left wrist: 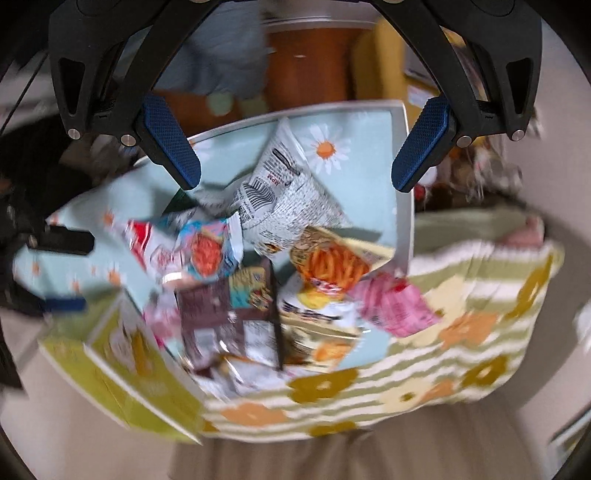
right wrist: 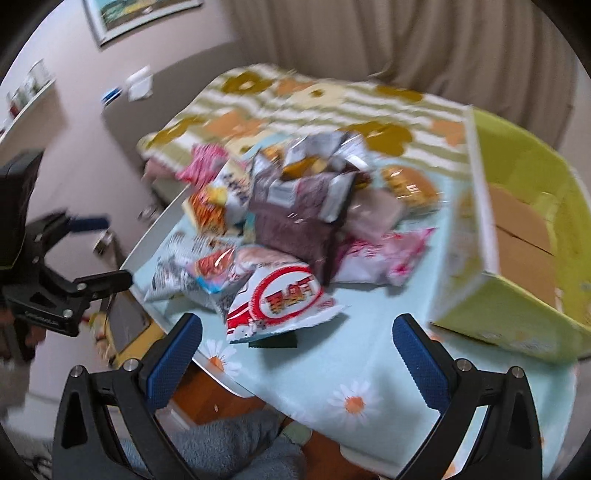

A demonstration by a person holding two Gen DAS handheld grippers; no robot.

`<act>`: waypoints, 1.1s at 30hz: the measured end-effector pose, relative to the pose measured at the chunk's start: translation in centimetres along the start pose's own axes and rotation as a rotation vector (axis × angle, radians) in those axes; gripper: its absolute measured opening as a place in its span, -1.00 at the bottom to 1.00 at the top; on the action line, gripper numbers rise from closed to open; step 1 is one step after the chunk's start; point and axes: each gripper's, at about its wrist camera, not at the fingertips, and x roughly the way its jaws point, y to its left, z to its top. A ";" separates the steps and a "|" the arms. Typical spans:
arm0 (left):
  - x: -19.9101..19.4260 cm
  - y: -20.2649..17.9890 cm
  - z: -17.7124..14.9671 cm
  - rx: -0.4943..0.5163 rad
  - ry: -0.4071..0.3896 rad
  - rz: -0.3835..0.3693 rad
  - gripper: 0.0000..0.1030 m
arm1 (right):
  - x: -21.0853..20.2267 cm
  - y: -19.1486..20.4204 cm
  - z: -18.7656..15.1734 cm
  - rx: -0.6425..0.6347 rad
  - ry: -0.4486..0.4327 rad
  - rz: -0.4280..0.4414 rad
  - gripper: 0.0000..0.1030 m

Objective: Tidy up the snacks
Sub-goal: 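Grasp the grey printed snack bag with the left gripper while the right grasps the shrimp flakes bag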

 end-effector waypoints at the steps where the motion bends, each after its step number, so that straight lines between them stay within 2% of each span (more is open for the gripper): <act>1: 0.6 -0.3 0.2 0.058 0.006 -0.001 0.99 | 0.7 0.0 0.2 -0.020 0.018 0.011 0.99; 4: 2.7 -1.3 0.8 0.243 0.036 0.006 0.99 | 2.8 0.3 1.0 -0.072 0.073 0.061 0.99; 8: 4.9 -2.2 1.6 0.369 0.072 -0.025 0.99 | 5.2 0.2 2.0 -0.133 0.138 0.103 0.99; 14: 8.0 -3.0 1.4 0.457 0.129 -0.057 0.99 | 8.6 -0.3 2.8 -0.132 0.190 0.143 0.99; 22: 10.8 -3.8 1.0 0.495 0.165 -0.072 0.98 | 11.2 -1.0 3.7 -0.115 0.246 0.193 0.96; 23: 11.0 -3.9 0.9 0.501 0.173 -0.072 0.95 | 11.6 -1.0 3.8 -0.109 0.253 0.205 0.93; 25: 11.4 -4.3 0.3 0.514 0.187 -0.079 0.53 | 11.8 -1.0 3.9 -0.101 0.253 0.214 0.88; 27: 11.4 -4.4 -0.1 0.511 0.192 -0.096 0.38 | 11.7 -1.1 4.0 -0.099 0.245 0.221 0.80; 33: 10.9 -4.2 0.2 0.472 0.198 -0.109 0.23 | 10.4 -1.1 4.3 -0.103 0.229 0.219 0.57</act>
